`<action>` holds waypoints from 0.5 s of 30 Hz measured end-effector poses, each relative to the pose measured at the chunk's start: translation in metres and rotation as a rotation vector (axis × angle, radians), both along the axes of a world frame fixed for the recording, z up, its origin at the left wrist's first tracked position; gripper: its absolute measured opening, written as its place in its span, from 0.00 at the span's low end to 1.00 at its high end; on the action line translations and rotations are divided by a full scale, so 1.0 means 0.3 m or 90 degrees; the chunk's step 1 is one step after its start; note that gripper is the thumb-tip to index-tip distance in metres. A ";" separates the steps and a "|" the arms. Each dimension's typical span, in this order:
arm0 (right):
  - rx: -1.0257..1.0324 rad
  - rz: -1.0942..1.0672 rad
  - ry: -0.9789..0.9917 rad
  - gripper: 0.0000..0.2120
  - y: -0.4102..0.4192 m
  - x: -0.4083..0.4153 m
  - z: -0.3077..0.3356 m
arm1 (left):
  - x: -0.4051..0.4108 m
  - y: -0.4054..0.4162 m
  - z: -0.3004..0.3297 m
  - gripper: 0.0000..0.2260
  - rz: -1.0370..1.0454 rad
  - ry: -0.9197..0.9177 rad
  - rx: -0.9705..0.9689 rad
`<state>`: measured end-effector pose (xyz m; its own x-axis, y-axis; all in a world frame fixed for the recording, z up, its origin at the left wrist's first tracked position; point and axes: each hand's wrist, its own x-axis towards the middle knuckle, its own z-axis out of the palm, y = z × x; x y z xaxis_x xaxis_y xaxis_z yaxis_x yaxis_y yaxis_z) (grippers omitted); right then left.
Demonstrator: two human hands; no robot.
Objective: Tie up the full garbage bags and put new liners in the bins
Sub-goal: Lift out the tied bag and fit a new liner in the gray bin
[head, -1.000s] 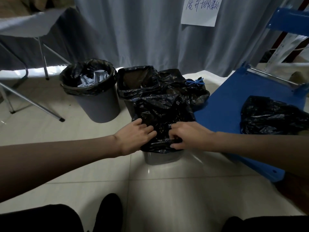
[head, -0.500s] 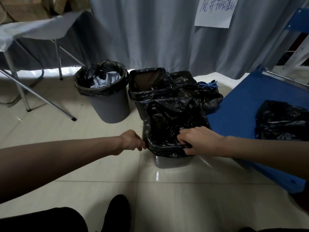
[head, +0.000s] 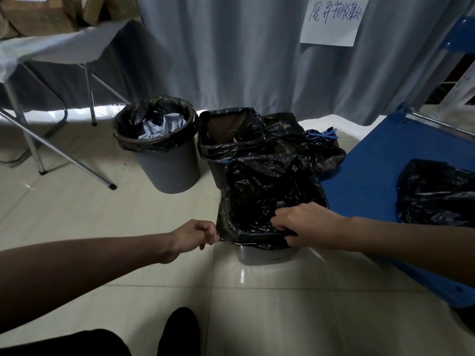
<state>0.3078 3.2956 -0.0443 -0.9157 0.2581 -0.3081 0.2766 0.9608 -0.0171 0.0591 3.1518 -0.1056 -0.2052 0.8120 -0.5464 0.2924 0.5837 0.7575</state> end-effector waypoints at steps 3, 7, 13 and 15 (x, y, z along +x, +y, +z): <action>-0.001 0.003 -0.008 0.10 0.001 -0.002 0.002 | 0.009 0.002 -0.016 0.09 0.042 0.062 -0.042; -0.004 0.012 -0.013 0.11 0.002 -0.004 0.002 | 0.034 0.027 -0.023 0.06 0.074 0.165 -0.064; -0.008 0.028 -0.024 0.08 0.006 0.007 0.002 | 0.044 0.078 0.016 0.10 0.063 0.160 0.007; -0.006 0.041 -0.030 0.09 0.005 0.010 0.004 | 0.048 0.080 0.003 0.09 0.045 0.164 0.000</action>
<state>0.3109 3.2970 -0.0430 -0.9147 0.1967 -0.3530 0.2154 0.9764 -0.0140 0.0736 3.1758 -0.1047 -0.3931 0.7912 -0.4684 0.4343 0.6088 0.6639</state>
